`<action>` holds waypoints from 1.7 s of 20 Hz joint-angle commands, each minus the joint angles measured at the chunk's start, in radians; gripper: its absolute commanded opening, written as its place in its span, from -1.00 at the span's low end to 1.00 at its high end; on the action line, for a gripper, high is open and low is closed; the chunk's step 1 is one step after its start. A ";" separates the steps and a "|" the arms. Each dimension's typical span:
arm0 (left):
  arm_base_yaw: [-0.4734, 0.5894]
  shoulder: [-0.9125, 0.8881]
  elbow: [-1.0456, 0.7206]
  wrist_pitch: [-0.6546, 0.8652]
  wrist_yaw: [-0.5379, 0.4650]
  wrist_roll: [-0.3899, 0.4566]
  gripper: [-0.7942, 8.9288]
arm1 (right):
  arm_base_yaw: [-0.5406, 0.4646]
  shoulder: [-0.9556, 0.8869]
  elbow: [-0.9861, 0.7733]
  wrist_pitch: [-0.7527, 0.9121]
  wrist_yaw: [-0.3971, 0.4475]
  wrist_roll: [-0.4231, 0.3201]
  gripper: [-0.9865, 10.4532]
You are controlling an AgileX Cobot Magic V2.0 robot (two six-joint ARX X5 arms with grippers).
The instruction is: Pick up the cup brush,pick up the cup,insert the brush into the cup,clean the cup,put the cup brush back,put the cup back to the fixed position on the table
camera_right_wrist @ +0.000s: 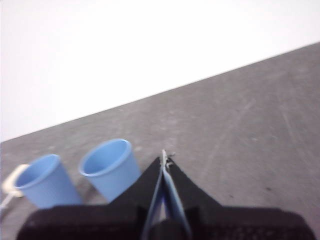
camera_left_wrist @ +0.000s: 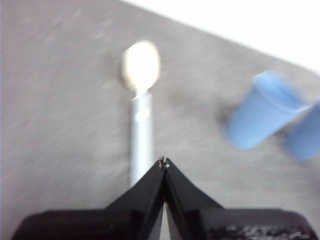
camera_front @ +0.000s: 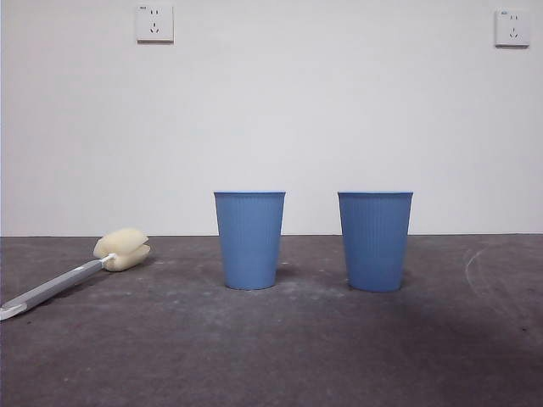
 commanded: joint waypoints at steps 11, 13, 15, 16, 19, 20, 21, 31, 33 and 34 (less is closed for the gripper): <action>0.002 0.194 0.512 -0.537 0.106 0.262 -0.85 | 0.000 0.366 0.497 -0.552 -0.261 -0.350 -0.85; 0.002 0.216 0.559 -0.595 0.106 0.296 -0.85 | 0.000 0.409 0.549 -0.624 -0.285 -0.391 -0.85; 0.002 0.233 0.594 -0.636 0.106 0.319 -0.85 | 0.000 0.448 0.591 -0.681 -0.305 -0.418 -0.85; 0.002 0.242 0.610 -0.654 0.106 0.327 -0.85 | 0.000 0.465 0.609 -0.704 -0.312 -0.428 -0.85; -0.005 0.273 0.644 -0.677 0.106 0.336 -0.85 | 0.001 0.513 0.655 -0.744 -0.316 -0.444 -0.85; -0.008 0.280 0.646 -0.678 0.106 0.336 -0.85 | 0.000 0.523 0.666 -0.747 -0.316 -0.444 -0.85; -0.011 0.289 0.647 -0.678 0.106 0.336 -0.84 | 0.001 0.528 0.674 -0.749 -0.316 -0.444 -0.82; -0.014 0.417 0.649 -0.677 0.106 0.345 0.35 | 0.001 0.537 0.683 -0.755 -0.316 -0.431 0.17; -0.016 0.461 0.649 -0.675 0.104 0.365 0.35 | 0.001 0.537 0.683 -0.755 -0.316 -0.431 0.17; -0.024 0.494 0.649 -0.663 0.092 0.368 0.34 | 0.001 0.541 0.683 -0.755 -0.316 -0.431 0.17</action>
